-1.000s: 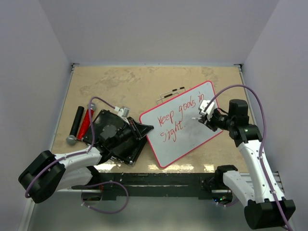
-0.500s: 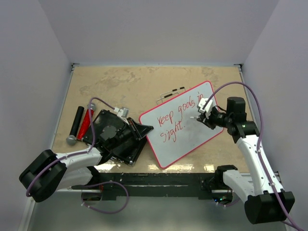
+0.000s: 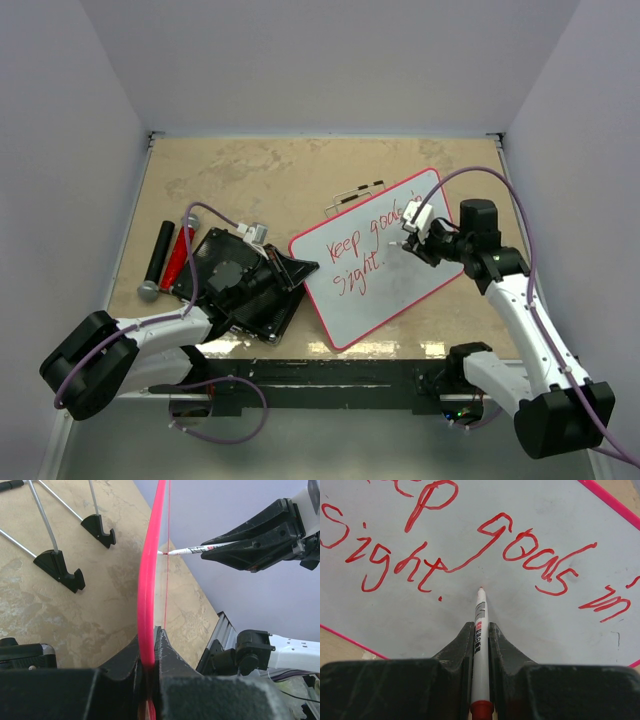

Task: Write a sentence on the whiteboard
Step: Pick up the sentence from the whiteboard.

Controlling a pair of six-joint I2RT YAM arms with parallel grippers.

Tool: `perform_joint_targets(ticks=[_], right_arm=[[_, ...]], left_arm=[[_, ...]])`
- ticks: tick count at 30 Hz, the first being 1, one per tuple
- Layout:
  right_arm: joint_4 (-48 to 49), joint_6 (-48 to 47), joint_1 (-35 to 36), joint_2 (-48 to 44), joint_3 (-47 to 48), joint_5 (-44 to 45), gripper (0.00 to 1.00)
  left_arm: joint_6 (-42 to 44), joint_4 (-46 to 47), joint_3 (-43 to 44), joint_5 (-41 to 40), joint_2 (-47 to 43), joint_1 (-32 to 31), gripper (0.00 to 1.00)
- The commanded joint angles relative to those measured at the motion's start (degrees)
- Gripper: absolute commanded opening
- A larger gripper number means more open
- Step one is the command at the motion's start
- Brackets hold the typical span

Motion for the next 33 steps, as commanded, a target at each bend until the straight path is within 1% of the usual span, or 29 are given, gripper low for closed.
perform_joint_targets(ticks=[1, 11, 20, 27, 33], right_arm=[[1.43, 0.69, 0.65, 0.34, -0.29, 1.74, 0.0], [-3.84, -3.7, 0.92, 1.13, 0.59, 1.21, 0.0], [-7.71, -6.86, 1.0, 1.22, -0.2, 2.53, 0.0], [-6.4, -5.02, 0.92, -0.09, -0.2, 5.07, 0.0], [-4.2, -2.65, 1.0, -2.29, 0.42, 4.38, 0.0]], left_arm=[[4.92, -5.87, -0.31, 1.17, 0.55, -0.51, 0.0], [5.1, -5.69, -0.14, 1.08, 0.73, -0.51, 0.0], [5.1, -5.17, -0.14, 1.0, 1.25, -0.43, 0.0], [5.19, -4.82, -0.05, 1.17, 1.61, -0.51, 0.0], [5.27, -4.64, -0.14, 1.26, 2.05, -0.51, 0.0]])
